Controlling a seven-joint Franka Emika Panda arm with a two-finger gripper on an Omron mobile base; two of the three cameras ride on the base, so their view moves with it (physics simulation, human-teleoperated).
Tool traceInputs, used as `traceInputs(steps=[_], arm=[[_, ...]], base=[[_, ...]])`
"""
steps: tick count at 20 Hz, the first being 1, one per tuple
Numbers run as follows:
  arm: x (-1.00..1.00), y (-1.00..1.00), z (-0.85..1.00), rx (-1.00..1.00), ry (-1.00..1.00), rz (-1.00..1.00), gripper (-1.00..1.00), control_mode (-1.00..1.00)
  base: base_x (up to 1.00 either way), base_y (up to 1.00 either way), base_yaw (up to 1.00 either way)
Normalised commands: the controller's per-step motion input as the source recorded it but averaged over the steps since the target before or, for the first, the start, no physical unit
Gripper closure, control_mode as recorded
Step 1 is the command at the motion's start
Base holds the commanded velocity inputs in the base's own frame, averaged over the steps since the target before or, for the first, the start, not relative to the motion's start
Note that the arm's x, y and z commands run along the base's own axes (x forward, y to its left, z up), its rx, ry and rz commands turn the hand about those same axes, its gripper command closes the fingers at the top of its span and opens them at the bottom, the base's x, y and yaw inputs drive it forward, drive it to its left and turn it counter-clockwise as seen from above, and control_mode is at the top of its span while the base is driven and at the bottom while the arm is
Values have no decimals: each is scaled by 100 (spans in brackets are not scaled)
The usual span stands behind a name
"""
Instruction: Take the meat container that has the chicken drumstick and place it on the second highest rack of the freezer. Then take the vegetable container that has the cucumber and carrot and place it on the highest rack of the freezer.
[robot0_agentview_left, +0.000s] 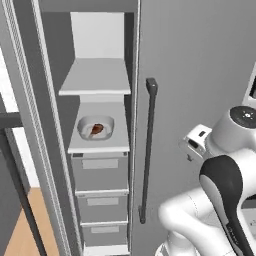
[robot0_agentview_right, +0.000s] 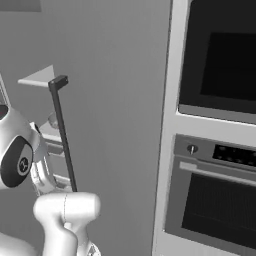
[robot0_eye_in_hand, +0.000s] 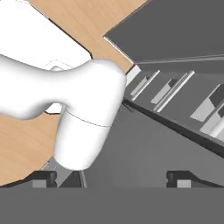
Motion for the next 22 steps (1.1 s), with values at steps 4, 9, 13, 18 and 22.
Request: traceInputs(steps=[4, 9, 13, 18, 22], arm=[[0, 0, 0, 0, 0, 0, -100, 100], [0, 0, 0, 0, 0, 0, -100, 100], [0, 0, 0, 0, 0, 0, -100, 100], [0, 0, 0, 0, 0, 0, -100, 100], [0, 0, 0, 0, 0, 0, -100, 100]], base=[[0, -100, -32], [0, -100, -31], [0, -100, -29], [1, -100, -17], [22, -100, -5]])
